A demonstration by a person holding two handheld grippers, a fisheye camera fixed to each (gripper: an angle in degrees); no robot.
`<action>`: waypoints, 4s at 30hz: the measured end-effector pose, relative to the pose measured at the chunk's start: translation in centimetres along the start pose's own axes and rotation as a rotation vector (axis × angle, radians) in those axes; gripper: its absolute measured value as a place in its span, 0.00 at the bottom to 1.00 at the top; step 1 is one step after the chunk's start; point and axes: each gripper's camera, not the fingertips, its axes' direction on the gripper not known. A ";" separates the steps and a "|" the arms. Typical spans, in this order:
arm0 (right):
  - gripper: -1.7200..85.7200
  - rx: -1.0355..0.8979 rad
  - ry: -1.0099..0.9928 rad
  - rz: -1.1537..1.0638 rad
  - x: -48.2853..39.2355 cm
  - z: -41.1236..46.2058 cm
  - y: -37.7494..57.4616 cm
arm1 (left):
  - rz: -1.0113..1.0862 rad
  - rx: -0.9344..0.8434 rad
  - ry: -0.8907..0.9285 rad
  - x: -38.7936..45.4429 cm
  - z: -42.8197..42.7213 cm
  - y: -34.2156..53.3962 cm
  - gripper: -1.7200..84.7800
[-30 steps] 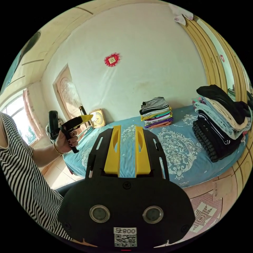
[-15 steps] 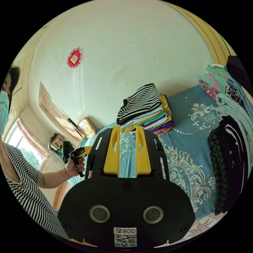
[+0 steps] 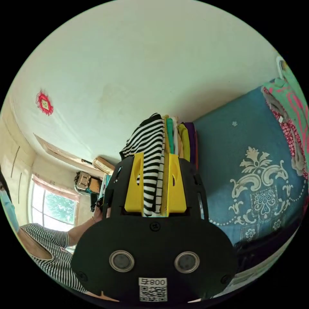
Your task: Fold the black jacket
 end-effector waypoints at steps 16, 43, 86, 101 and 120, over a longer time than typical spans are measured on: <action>0.15 -0.238 -0.215 0.268 32.8 26.5 1.4 | -0.143 -0.131 -0.209 -15.1 20.1 -22.7 0.09; 0.06 -0.547 -0.410 0.320 46.3 44.4 0.5 | -0.281 -0.114 0.209 -21.1 34.6 -32.5 0.02; 0.04 -0.639 0.347 0.249 39.3 31.2 -11.1 | 0.167 -0.597 -0.024 -0.7 54.6 -36.1 0.02; 0.02 -0.491 0.818 -0.338 12.7 23.8 -17.8 | 0.003 -0.351 -0.313 3.7 44.9 -30.3 0.02; 0.02 -0.606 0.843 -0.517 12.4 24.0 -21.2 | 0.498 -0.151 -0.096 27.1 43.8 -20.0 0.02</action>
